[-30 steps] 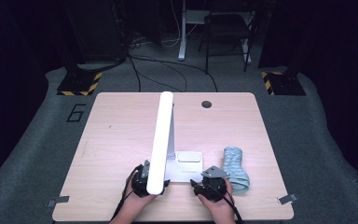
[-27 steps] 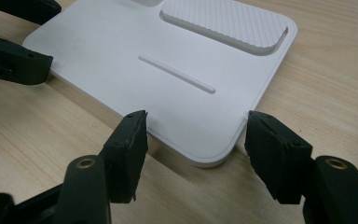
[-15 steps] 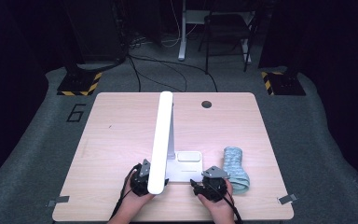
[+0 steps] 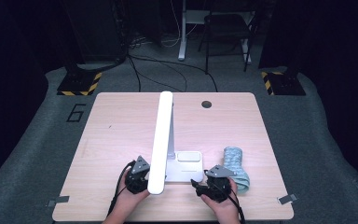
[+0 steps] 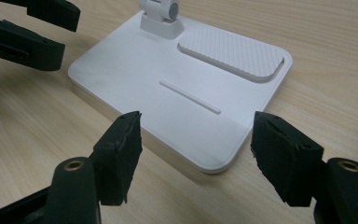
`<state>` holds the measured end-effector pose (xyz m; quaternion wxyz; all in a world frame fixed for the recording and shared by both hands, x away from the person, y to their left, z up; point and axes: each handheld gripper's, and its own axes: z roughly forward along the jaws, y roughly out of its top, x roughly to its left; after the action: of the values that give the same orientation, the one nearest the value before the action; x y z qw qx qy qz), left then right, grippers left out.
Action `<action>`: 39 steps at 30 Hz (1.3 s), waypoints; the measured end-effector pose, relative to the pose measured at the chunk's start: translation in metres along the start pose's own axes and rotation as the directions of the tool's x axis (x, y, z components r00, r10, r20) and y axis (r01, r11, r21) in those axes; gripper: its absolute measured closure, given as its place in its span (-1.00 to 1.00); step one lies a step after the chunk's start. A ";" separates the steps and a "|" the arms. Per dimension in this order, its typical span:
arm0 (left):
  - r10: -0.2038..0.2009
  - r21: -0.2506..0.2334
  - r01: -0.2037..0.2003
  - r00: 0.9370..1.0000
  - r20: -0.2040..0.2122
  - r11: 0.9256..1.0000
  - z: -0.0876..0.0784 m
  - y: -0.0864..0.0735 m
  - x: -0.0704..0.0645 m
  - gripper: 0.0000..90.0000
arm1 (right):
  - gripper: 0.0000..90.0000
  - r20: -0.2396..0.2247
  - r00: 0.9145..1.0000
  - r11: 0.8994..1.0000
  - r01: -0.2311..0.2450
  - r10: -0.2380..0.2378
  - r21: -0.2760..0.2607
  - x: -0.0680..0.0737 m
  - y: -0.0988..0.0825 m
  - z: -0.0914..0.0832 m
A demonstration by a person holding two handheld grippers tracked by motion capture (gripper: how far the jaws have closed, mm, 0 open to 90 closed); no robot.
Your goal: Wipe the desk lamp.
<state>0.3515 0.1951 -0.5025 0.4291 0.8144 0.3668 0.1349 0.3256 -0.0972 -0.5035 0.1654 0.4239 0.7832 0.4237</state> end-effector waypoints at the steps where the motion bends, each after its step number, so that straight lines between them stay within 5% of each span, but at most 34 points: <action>1: 0.000 -0.003 0.000 1.000 -0.002 1.000 -0.001 0.000 0.001 -0.34 | -0.25 0.002 1.000 1.000 0.006 -0.006 -0.001 -0.001 0.000 0.000; 7: -0.025 -0.026 0.025 1.000 -0.006 0.999 -0.008 0.003 0.007 -0.34 | -0.25 0.025 0.999 0.999 0.027 -0.027 -0.026 -0.003 0.000 -0.005; 21: -0.101 -0.089 0.097 0.994 -0.042 0.991 -0.023 0.004 0.027 -0.34 | -0.23 0.024 0.996 0.992 -0.085 0.088 -0.097 -0.021 -0.002 -0.013; 30: -0.148 -0.093 0.142 0.987 -0.060 0.985 -0.024 -0.003 0.040 -0.34 | -0.23 0.020 0.997 0.995 -0.069 0.070 -0.068 -0.020 -0.003 -0.008; 33: -0.179 -0.098 0.172 0.982 -0.059 0.980 -0.024 -0.005 0.045 -0.34 | -0.24 -0.023 0.995 0.995 -0.095 0.094 -0.043 -0.024 -0.003 -0.008; 39: -0.201 -0.113 0.193 0.977 -0.065 0.975 -0.026 -0.007 0.049 -0.34 | -0.24 -0.024 0.995 0.994 -0.102 0.101 -0.040 -0.025 -0.004 -0.006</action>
<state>0.3683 0.2480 -0.4970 0.4689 0.7442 0.4540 0.1419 0.3347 -0.1219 -0.5062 0.1436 0.4549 0.7535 0.4523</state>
